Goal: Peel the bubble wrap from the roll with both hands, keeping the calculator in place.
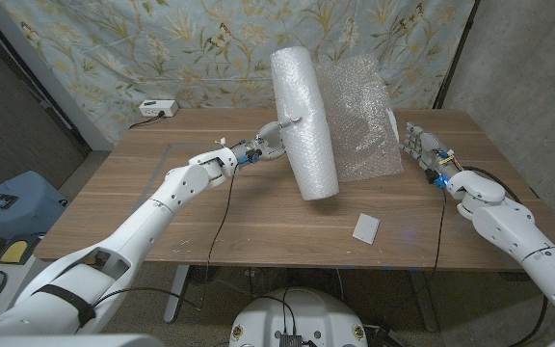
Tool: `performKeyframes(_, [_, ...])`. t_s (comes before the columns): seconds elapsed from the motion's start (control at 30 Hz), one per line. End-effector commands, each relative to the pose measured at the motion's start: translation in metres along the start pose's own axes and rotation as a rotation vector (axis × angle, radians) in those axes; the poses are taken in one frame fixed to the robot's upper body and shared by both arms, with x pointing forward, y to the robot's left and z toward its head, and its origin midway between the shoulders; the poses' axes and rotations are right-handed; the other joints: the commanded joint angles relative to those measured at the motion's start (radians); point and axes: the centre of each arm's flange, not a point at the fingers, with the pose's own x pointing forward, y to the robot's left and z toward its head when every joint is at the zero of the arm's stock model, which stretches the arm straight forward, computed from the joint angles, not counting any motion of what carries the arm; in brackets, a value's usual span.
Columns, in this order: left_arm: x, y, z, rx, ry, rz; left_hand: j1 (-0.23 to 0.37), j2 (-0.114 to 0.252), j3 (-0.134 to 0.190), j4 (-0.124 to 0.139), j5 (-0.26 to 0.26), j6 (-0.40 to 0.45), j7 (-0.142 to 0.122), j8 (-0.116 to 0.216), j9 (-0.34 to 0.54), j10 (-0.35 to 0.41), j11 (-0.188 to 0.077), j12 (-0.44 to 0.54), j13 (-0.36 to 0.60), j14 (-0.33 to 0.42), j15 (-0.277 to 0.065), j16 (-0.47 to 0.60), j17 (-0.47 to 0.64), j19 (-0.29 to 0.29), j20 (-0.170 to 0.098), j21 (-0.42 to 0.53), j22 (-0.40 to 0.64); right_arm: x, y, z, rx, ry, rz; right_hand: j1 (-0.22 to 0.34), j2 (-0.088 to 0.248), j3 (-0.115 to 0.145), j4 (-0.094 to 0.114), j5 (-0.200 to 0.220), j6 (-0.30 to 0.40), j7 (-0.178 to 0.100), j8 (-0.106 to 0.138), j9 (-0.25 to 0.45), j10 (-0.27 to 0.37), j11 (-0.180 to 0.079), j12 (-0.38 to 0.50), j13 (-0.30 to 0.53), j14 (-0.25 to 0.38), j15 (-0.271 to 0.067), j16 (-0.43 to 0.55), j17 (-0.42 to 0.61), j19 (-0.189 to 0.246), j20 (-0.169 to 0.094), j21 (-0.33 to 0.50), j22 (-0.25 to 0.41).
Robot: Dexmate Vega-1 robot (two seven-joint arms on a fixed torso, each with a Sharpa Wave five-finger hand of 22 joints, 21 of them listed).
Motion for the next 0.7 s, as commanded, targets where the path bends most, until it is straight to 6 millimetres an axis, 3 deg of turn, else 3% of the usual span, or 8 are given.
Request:
performKeyframes(0.03, [0.005,0.006,-0.009,-0.105,0.009,-0.035,-0.008,-0.004,0.028,0.022,0.007,0.005,0.002,0.006,0.006,0.014,-0.008,0.008,0.003,0.008,-0.002,-0.001,0.003,0.000,-0.003,0.001,0.004,0.000,-0.002,0.017,-0.041,-0.031,0.014,-0.004,-0.012,-0.004,-0.007,-0.006,0.002,0.012,0.007,0.003,0.005,0.016,0.007,0.004,0.001,0.011,0.001,-0.001,0.005,0.010,0.004,0.002])
performKeyframes(0.7, [0.013,0.018,-0.026,-0.214,0.055,-0.062,-0.017,0.001,0.030,0.029,0.015,-0.008,0.007,0.000,0.006,0.002,-0.002,-0.003,0.009,0.000,0.008,-0.007,0.007,-0.004,0.004,0.000,0.004,-0.015,-0.003,0.053,-0.153,-0.034,0.059,-0.019,-0.056,-0.026,-0.027,-0.004,0.055,0.050,0.021,0.002,0.054,0.056,0.021,0.005,0.034,0.056,0.008,-0.008,0.023,0.050,0.010,0.001])
